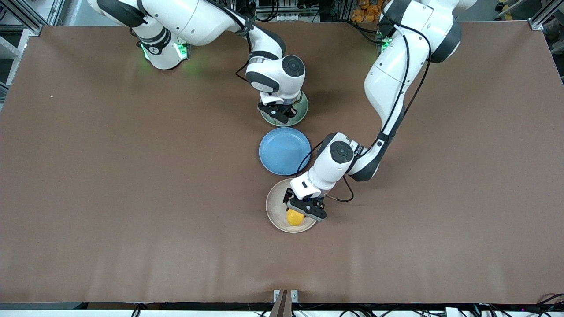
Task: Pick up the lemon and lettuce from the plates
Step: 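Close the right gripper on the lettuce while the left gripper grasps the lemon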
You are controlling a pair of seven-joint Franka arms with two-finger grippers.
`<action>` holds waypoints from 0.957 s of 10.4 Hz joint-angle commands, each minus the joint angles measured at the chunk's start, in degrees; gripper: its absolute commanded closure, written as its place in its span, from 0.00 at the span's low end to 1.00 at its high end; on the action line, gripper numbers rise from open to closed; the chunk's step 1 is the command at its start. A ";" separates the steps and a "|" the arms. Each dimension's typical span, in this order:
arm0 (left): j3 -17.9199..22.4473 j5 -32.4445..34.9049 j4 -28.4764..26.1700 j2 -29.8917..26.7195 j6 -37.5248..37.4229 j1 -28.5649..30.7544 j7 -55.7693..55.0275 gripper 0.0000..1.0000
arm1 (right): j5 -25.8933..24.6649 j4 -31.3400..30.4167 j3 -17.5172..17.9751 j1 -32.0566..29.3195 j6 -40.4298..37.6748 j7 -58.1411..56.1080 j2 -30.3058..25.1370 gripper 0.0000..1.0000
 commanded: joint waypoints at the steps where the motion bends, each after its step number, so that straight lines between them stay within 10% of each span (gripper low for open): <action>1: 0.57 -0.64 0.54 -0.89 -1.48 -0.27 0.52 0.73 | -1.21 1.54 1.16 -0.05 -0.85 1.59 -1.13 1.00; 10: 2.15 -0.37 0.62 -15.73 -30.82 6.49 1.23 0.75 | -1.21 1.11 3.88 -9.52 -3.58 -14.21 -11.77 1.00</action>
